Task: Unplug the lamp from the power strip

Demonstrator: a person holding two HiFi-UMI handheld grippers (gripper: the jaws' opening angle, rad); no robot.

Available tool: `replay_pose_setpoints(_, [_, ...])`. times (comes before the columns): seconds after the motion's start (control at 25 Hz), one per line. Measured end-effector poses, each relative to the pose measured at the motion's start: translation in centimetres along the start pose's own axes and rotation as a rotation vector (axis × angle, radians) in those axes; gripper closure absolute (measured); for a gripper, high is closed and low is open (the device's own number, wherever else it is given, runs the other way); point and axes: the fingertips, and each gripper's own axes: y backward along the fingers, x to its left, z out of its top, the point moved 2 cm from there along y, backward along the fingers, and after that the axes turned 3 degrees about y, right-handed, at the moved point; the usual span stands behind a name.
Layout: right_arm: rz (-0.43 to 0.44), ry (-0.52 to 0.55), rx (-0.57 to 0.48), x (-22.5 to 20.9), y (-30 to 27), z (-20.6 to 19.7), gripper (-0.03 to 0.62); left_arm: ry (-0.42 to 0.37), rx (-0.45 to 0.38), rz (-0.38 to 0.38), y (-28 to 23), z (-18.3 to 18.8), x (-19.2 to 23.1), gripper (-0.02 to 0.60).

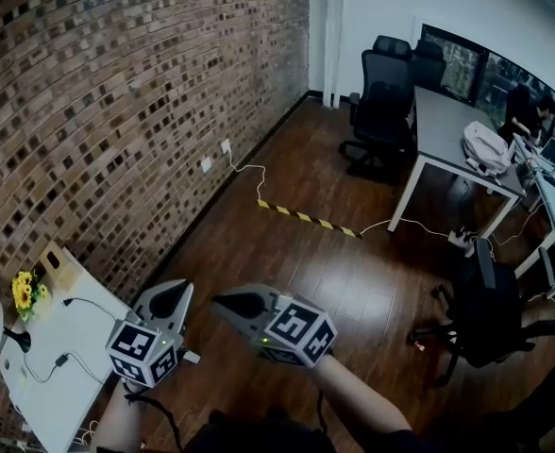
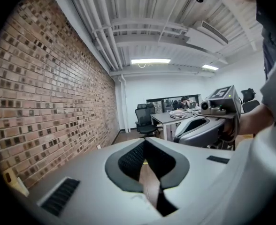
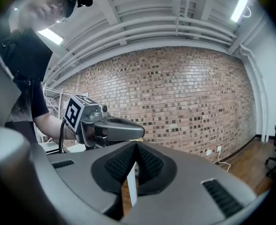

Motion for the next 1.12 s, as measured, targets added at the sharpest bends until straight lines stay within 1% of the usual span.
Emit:
replay_pose_setpoints(0.16, [-0.074, -0.010, -0.004, -1.6, 2.5, -0.3, 0.591, -0.014, -0.014, -0.049, -2.1, 0.7, -1.8, 0.578])
replay_pose_setpoints(0.4, [-0.135, -0.032, 0.001, -2.9, 4.4, -1.1, 0.591, -0.009, -0.018, -0.111, -4.5, 0.7, -3.3, 0.578])
replay_pose_setpoints(0.56, [-0.170, -0.033, 0.014, -3.8, 4.7, -1.3, 0.591, 0.003, -0.027, -0.147, -5.9, 0.9, -3.1, 0.578])
replay_pose_setpoints(0.72, [-0.245, -0.029, 0.054, -5.9, 5.6, -2.0, 0.591, 0.026, -0.047, -0.194, -8.1, 1.2, -3.2, 0.578])
replay_pose_setpoints(0.84, [-0.289, -0.031, 0.049, -7.6, 5.7, -1.8, 0.591, 0.028, -0.062, -0.242, -9.7, 1.7, -3.1, 0.578])
replay_pose_setpoints(0.92, [-0.302, -0.027, 0.056, -8.3, 5.0, -1.7, 0.591, 0.043, -0.063, -0.262, -10.5, 1.6, -2.4, 0.578])
replay_pose_setpoints(1.12, [-0.312, -0.035, 0.110, -9.0, 3.2, -1.6, 0.591, 0.078, -0.039, -0.314, -12.5, 0.7, -1.1, 0.578])
